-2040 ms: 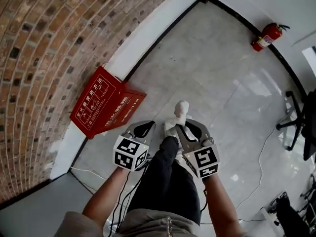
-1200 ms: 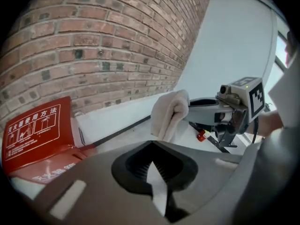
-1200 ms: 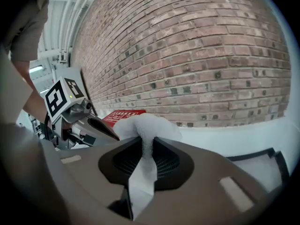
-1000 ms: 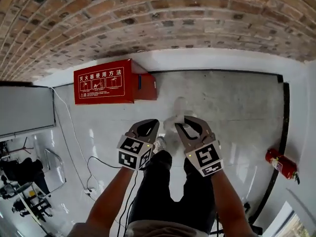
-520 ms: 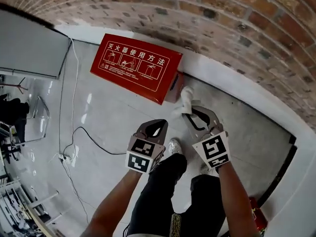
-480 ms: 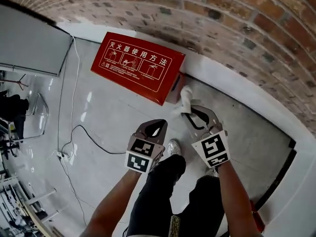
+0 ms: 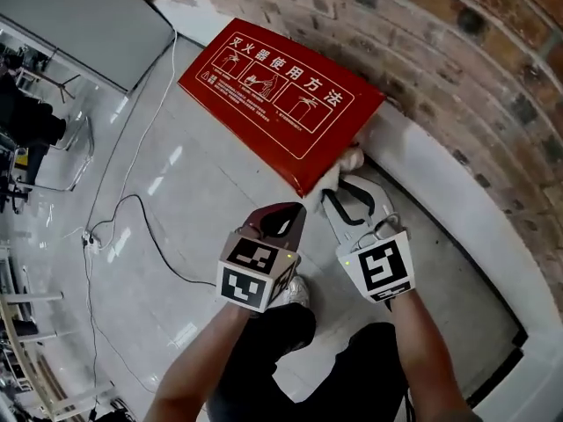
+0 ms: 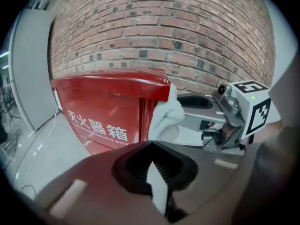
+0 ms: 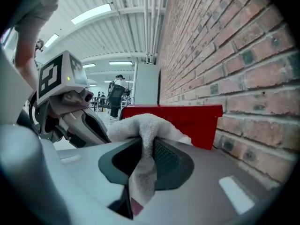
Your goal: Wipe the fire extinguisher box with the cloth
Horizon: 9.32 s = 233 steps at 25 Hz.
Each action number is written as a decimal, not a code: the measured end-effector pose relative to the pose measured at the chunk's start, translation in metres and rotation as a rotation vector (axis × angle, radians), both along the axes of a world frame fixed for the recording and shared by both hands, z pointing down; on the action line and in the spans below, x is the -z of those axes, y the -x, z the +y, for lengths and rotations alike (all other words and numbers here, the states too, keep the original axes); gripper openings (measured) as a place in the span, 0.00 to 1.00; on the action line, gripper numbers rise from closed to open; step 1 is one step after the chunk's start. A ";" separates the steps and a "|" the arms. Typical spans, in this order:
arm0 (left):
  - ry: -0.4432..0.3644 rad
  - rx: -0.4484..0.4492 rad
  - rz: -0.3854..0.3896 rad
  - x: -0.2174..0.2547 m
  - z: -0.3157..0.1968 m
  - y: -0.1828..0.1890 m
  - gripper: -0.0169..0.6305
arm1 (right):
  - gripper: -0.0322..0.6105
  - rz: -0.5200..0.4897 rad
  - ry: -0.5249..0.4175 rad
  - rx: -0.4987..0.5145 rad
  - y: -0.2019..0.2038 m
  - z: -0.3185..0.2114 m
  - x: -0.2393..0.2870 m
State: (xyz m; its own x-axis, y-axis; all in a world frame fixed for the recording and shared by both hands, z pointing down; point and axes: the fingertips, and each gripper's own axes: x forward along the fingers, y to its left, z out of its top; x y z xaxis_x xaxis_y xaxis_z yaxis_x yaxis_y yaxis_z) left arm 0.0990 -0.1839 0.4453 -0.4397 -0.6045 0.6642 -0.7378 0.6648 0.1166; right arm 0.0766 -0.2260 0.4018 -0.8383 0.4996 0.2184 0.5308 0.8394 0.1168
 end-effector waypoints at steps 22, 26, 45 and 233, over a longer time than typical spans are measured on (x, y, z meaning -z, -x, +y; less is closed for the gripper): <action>-0.052 0.008 -0.104 -0.054 -0.007 -0.022 0.03 | 0.20 -0.112 0.039 -0.061 0.078 -0.114 -0.020; -0.057 -0.005 -0.116 -0.064 -0.015 -0.026 0.03 | 0.20 -0.063 0.049 -0.080 0.078 -0.115 -0.051; -0.035 0.102 -0.042 -0.117 0.018 -0.041 0.03 | 0.20 0.005 0.072 0.117 0.001 -0.001 -0.118; -0.292 0.055 -0.220 0.542 0.048 0.038 0.03 | 0.19 0.037 0.135 -0.082 0.025 0.020 0.539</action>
